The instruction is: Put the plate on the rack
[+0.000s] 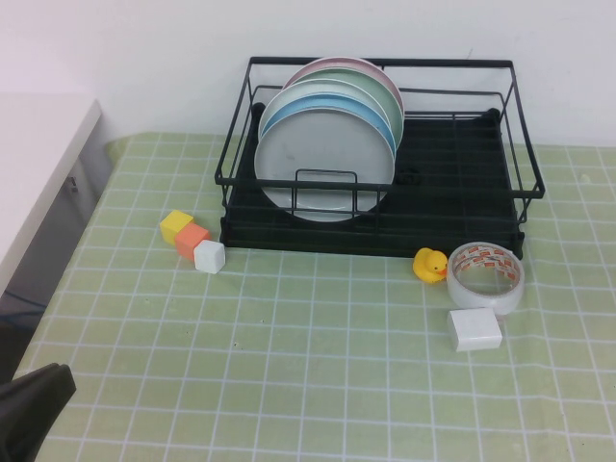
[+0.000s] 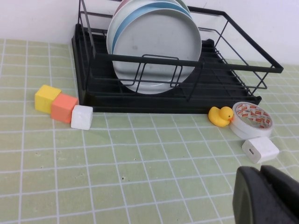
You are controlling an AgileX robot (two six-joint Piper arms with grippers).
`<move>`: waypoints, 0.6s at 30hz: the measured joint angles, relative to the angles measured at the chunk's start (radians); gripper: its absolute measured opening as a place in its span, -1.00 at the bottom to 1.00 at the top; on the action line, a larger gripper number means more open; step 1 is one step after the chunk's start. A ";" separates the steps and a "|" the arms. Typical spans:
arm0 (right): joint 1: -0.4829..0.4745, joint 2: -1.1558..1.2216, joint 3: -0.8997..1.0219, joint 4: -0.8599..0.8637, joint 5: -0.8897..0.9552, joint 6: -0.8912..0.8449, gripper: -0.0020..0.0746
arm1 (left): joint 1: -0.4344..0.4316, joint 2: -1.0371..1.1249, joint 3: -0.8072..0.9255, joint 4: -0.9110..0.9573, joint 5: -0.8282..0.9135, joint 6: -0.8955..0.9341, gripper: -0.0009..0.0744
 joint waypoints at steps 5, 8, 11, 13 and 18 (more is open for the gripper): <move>0.000 -0.128 0.145 -0.016 0.109 0.025 -0.93 | 0.000 0.000 0.000 0.000 0.000 0.000 -0.98; 0.000 -0.202 0.234 -0.141 0.124 0.114 -0.93 | 0.000 0.000 0.000 0.000 0.000 0.000 -0.98; 0.000 -0.302 0.325 -0.261 0.033 0.161 -0.93 | 0.000 0.000 0.000 0.000 0.000 0.000 -0.98; 0.000 -0.396 0.391 -0.300 -0.054 0.167 -0.93 | 0.000 0.000 0.000 0.000 0.002 -0.004 -0.98; 0.000 -0.632 0.525 -0.380 -0.137 0.238 -0.93 | 0.000 0.000 0.000 0.000 0.015 -0.006 -0.98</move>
